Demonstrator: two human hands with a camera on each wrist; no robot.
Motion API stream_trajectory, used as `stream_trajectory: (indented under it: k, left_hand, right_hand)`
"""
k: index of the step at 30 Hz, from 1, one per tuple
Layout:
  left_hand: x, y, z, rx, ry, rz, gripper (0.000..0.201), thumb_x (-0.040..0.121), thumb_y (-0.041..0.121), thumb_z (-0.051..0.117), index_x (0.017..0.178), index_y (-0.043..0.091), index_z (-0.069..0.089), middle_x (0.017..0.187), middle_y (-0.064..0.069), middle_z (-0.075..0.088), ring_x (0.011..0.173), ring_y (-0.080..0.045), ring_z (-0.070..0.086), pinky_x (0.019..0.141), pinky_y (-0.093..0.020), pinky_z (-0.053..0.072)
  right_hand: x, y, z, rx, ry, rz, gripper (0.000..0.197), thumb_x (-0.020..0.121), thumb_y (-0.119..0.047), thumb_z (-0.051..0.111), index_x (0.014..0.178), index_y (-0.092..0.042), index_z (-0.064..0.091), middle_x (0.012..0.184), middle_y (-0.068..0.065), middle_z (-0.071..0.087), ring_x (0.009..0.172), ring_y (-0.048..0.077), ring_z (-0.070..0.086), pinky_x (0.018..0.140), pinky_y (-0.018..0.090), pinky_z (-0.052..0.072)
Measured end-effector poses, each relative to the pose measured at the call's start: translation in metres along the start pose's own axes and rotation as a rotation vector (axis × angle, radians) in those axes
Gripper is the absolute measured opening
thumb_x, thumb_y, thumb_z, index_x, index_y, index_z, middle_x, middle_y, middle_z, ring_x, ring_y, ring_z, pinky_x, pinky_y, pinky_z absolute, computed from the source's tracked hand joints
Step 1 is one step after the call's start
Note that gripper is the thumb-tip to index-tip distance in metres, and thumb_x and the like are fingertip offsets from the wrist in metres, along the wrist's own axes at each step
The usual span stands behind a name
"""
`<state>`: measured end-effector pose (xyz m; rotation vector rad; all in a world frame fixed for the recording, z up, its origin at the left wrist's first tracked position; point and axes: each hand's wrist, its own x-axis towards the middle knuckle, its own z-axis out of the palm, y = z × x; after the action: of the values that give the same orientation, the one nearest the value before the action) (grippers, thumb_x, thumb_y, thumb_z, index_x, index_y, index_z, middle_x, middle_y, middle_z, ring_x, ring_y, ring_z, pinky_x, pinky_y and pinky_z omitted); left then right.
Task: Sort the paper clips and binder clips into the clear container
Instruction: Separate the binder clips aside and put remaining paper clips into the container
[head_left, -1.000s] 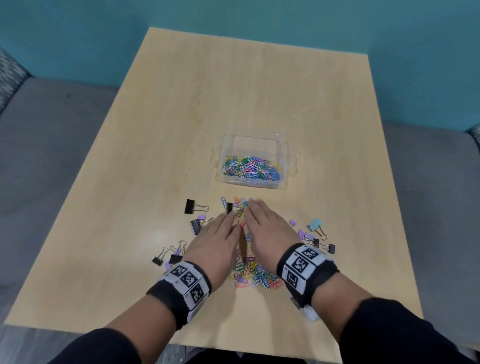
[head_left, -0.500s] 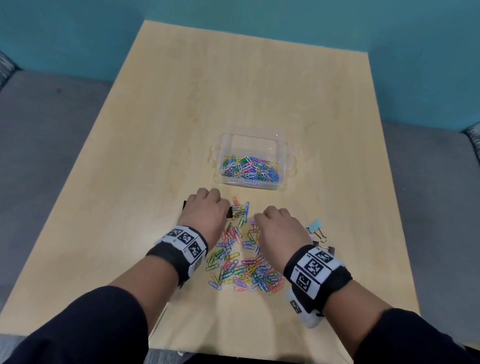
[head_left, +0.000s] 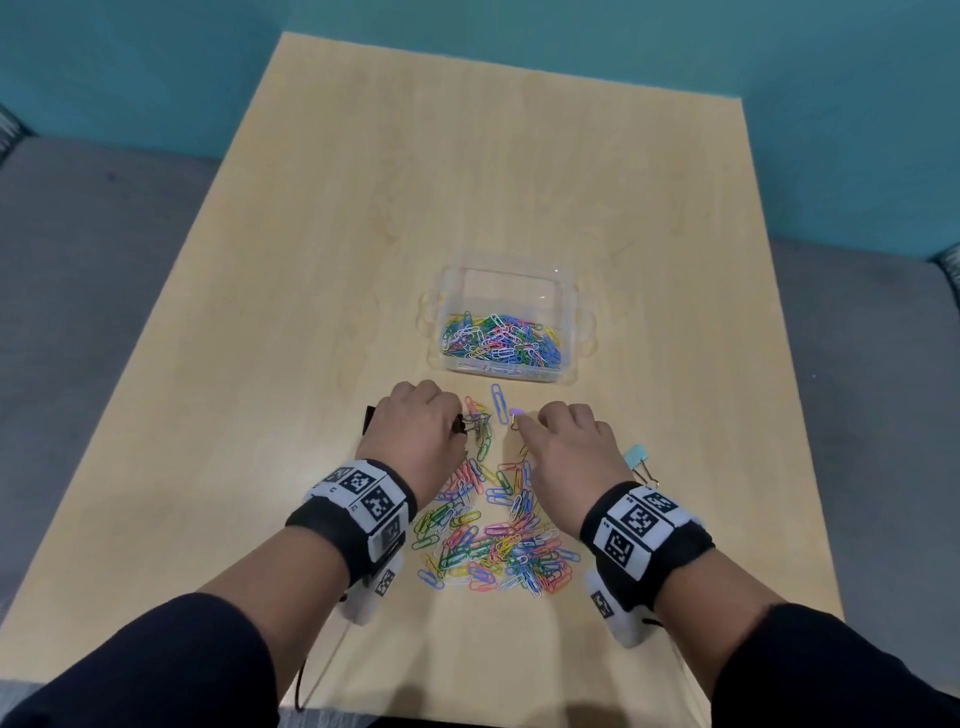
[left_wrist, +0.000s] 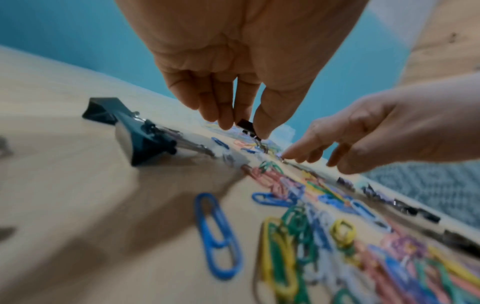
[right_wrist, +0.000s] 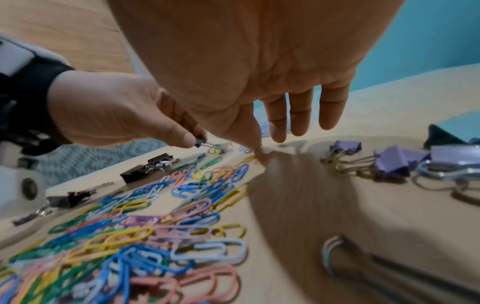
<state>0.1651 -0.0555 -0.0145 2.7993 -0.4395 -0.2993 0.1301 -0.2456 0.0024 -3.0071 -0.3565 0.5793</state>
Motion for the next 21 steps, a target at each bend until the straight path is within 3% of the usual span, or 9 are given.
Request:
stream_trajectory:
  k: [5, 8, 13, 17, 21]
  left_hand:
    - [-0.002, -0.003, -0.011, -0.126, -0.046, -0.034, 0.017, 0.081, 0.029, 0.060, 0.092, 0.017, 0.063, 0.088, 0.000, 0.061, 0.087, -0.025, 0.051, 0.075, -0.039, 0.044]
    - [-0.004, -0.011, -0.018, -0.169, -0.020, -0.073, 0.017, 0.080, 0.031, 0.062, 0.091, 0.019, 0.066, 0.088, 0.000, 0.061, 0.086, -0.025, 0.051, 0.075, -0.039, 0.045]
    - [0.000, -0.045, -0.022, -0.096, 0.085, -0.236, 0.012, 0.075, 0.023, 0.065, 0.085, 0.017, 0.067, 0.088, -0.003, 0.058, 0.084, -0.028, 0.047, 0.072, -0.040, 0.044]
    - [-0.002, -0.055, -0.020, -0.070, 0.070, -0.235, 0.013, 0.077, 0.024, 0.065, 0.089, 0.017, 0.067, 0.091, -0.004, 0.058, 0.087, -0.028, 0.046, 0.074, -0.040, 0.045]
    - [-0.007, -0.061, -0.018, -0.085, 0.084, -0.265, 0.028, 0.077, 0.024, 0.066, 0.104, 0.015, 0.066, 0.105, -0.008, 0.059, 0.094, -0.033, 0.047, 0.081, -0.042, 0.044]
  right_hand:
    - [-0.004, 0.010, 0.002, 0.059, 0.063, 0.133, 0.043, 0.081, -0.017, 0.044, 0.123, -0.015, 0.052, 0.122, 0.005, 0.047, 0.113, 0.029, 0.037, 0.089, 0.040, 0.035]
    - [-0.009, 0.009, 0.007, 0.088, 0.142, 0.063, 0.045, 0.073, -0.016, 0.039, 0.114, -0.006, 0.055, 0.116, 0.012, 0.052, 0.116, 0.036, 0.043, 0.093, 0.048, 0.041]
    - [0.006, -0.013, 0.018, 0.141, 0.075, -0.221, 0.061, 0.071, -0.001, 0.049, 0.132, 0.000, 0.040, 0.133, 0.018, 0.041, 0.131, 0.036, 0.033, 0.105, 0.046, 0.035]
    - [0.030, -0.020, 0.018, 0.115, 0.023, -0.245, 0.072, 0.076, -0.004, 0.051, 0.143, -0.001, 0.025, 0.149, 0.021, 0.023, 0.141, 0.034, 0.018, 0.112, 0.043, 0.026]
    - [0.032, -0.028, 0.017, 0.024, -0.045, -0.248, 0.064, 0.089, -0.017, 0.040, 0.148, -0.009, 0.016, 0.156, 0.018, 0.010, 0.143, 0.036, 0.005, 0.115, 0.045, 0.017]
